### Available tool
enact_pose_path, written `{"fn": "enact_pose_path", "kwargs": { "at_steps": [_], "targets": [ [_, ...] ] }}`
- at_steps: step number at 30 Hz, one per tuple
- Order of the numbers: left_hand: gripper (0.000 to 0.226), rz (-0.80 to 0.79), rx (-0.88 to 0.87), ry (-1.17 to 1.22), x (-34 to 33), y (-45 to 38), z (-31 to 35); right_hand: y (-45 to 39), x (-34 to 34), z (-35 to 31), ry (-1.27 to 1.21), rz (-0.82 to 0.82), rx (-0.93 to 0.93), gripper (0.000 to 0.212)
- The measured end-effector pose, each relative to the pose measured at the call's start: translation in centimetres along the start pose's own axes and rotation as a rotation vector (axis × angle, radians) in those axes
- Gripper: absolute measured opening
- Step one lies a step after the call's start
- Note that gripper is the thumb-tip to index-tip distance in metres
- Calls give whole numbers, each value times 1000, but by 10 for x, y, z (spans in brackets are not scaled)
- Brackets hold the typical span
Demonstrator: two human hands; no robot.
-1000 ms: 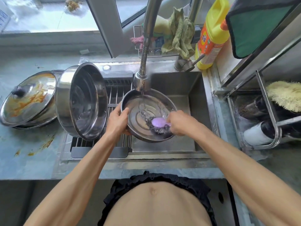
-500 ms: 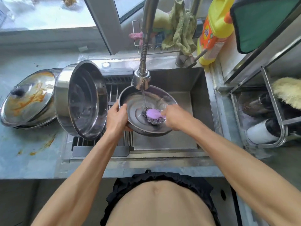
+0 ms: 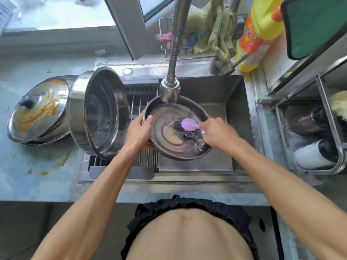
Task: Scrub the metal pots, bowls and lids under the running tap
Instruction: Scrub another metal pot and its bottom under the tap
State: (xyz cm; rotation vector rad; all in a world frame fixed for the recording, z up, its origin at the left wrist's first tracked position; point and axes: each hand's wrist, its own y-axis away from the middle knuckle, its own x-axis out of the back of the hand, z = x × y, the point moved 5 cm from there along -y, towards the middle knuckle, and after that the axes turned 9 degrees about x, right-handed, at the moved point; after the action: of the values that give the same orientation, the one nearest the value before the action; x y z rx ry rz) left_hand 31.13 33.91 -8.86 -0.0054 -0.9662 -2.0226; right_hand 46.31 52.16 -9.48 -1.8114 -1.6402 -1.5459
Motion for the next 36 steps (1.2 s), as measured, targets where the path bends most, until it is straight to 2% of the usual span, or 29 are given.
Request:
{"fn": "enact_pose_path", "kwargs": {
  "at_steps": [4, 8, 12, 13, 15, 16, 19, 21, 22, 25, 27, 31, 36],
  "targets": [
    [33, -66, 0, 1, -4, 3, -9, 1, -6, 24, -78, 77, -111, 39],
    [31, -91, -26, -42, -21, 6, -10, -12, -22, 1, -306, 168, -25, 42],
    [29, -36, -14, -35, -8, 3, -12, -15, -40, -18, -421, 62, 65, 45],
    [28, -38, -7, -20, -4, 3, -14, -16, -43, -17, -420, 20, 44, 39],
    [28, -52, -5, 8, 0, 7, -16, -21, -44, -10, -427, -37, -37, 10],
    [28, -55, -8, 22, 0, 8, -17, -24, -41, -8, -441, -58, -70, 9],
    [27, -54, 3, 54, -1, 10, -20, -34, -37, -12, -469, -134, -108, 39],
    [28, -52, 7, 57, -2, 9, -22, -41, -39, -17, -512, -134, -117, 42],
    [29, -55, 4, 57, -2, 9, -23, -44, -43, -18, -617, -124, -137, 40],
    [31, -63, 3, 54, 1, 8, -25, -49, -63, -20, -1148, -133, -230, 24],
    [30, -58, 2, 35, 2, 7, -27, -48, -77, -20, -1372, -147, -294, 12],
    [32, -44, -2, 4, 2, 6, -31, -49, -98, -19, -1455, -216, -303, 29],
    [39, -61, -18, -50, 0, 3, -30, -49, -100, -21, -1478, -126, -281, 21]
  ]
}}
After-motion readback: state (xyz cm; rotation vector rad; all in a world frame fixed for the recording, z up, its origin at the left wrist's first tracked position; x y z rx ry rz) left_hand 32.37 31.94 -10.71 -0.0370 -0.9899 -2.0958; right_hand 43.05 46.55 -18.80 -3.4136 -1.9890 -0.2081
